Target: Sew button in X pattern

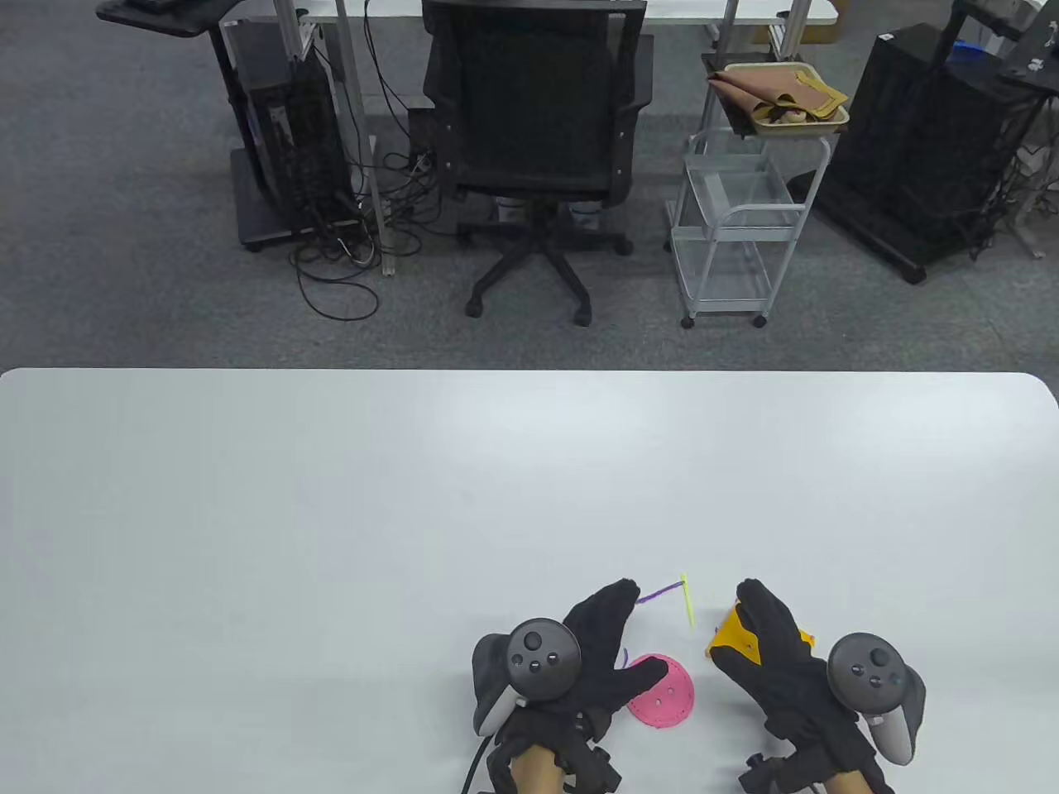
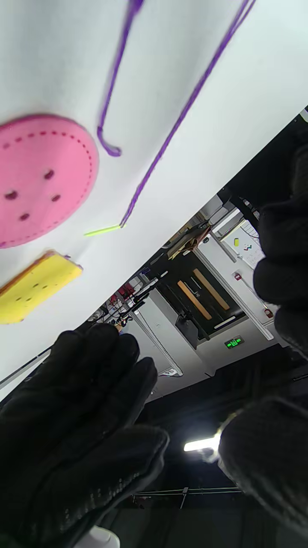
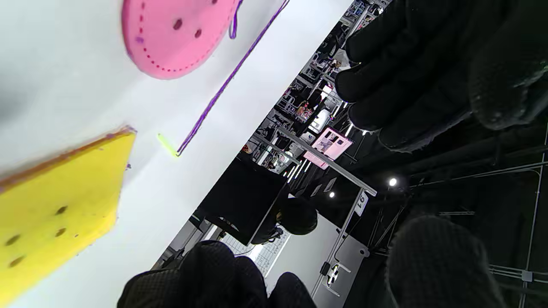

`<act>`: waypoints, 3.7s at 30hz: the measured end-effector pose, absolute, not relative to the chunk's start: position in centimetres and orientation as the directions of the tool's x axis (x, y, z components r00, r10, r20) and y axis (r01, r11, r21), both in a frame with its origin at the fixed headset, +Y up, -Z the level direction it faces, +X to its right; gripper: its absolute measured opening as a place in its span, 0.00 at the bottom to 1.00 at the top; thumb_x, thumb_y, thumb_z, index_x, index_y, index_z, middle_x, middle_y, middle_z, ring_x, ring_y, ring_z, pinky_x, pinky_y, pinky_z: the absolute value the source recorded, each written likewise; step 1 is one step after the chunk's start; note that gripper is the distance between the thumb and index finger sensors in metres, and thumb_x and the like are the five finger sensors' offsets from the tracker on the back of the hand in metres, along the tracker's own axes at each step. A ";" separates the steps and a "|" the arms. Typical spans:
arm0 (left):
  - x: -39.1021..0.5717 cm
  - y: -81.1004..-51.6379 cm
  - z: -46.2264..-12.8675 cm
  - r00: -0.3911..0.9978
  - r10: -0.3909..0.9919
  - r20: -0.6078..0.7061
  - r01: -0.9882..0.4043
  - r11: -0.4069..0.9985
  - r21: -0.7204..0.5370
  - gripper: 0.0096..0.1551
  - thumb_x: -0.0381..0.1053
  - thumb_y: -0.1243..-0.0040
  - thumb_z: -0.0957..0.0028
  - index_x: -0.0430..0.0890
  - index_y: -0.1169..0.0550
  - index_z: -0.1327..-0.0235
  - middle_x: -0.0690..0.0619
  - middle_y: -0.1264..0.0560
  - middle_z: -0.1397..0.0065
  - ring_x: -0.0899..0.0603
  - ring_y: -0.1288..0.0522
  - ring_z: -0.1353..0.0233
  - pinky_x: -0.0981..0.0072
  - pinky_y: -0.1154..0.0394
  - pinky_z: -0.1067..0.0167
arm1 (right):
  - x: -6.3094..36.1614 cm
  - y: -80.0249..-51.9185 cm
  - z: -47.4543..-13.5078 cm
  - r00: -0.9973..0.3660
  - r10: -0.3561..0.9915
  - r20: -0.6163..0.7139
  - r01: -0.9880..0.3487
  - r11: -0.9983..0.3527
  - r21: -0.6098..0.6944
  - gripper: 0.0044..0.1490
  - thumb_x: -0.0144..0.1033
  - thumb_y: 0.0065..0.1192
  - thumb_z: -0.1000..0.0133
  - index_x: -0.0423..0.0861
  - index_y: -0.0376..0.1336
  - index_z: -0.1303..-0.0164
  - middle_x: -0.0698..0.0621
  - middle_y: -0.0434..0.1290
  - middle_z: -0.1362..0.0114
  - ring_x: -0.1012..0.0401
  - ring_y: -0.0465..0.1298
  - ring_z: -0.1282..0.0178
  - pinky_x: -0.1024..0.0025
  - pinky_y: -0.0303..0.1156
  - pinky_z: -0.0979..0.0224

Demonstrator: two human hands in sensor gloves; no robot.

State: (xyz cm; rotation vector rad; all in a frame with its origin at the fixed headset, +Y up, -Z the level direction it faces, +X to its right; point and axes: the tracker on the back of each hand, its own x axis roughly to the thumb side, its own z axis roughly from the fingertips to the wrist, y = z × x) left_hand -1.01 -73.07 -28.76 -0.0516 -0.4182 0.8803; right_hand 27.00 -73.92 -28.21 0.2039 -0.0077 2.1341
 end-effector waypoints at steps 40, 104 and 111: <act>-0.6 -73.3 -28.8 0.529 0.784 0.324 -0.763 0.607 -0.221 0.50 0.67 0.37 0.52 0.51 0.41 0.19 0.50 0.37 0.16 0.36 0.36 0.18 0.41 0.41 0.25 | 27.8 -73.0 -27.8 -0.588 0.789 0.179 -0.802 -0.598 0.000 0.58 0.62 0.58 0.48 0.46 0.40 0.17 0.41 0.39 0.11 0.40 0.42 0.12 0.42 0.39 0.14; -0.1 -73.5 -28.8 0.557 0.774 0.301 -0.739 0.627 -0.245 0.50 0.66 0.37 0.51 0.48 0.41 0.19 0.47 0.36 0.17 0.34 0.36 0.19 0.39 0.42 0.26 | 34.0 -78.8 -31.6 -0.732 0.444 -0.517 -0.613 -0.760 0.215 0.46 0.45 0.61 0.41 0.50 0.41 0.20 0.42 0.22 0.14 0.45 0.23 0.15 0.42 0.22 0.15; -0.1 -73.6 -28.8 0.562 0.771 0.298 -0.734 0.631 -0.250 0.50 0.66 0.37 0.51 0.48 0.41 0.20 0.47 0.36 0.17 0.34 0.36 0.19 0.39 0.42 0.26 | 34.1 -78.7 -31.6 -0.718 0.434 -0.543 -0.596 -0.787 0.160 0.36 0.40 0.56 0.38 0.50 0.46 0.23 0.44 0.26 0.13 0.47 0.27 0.14 0.44 0.25 0.14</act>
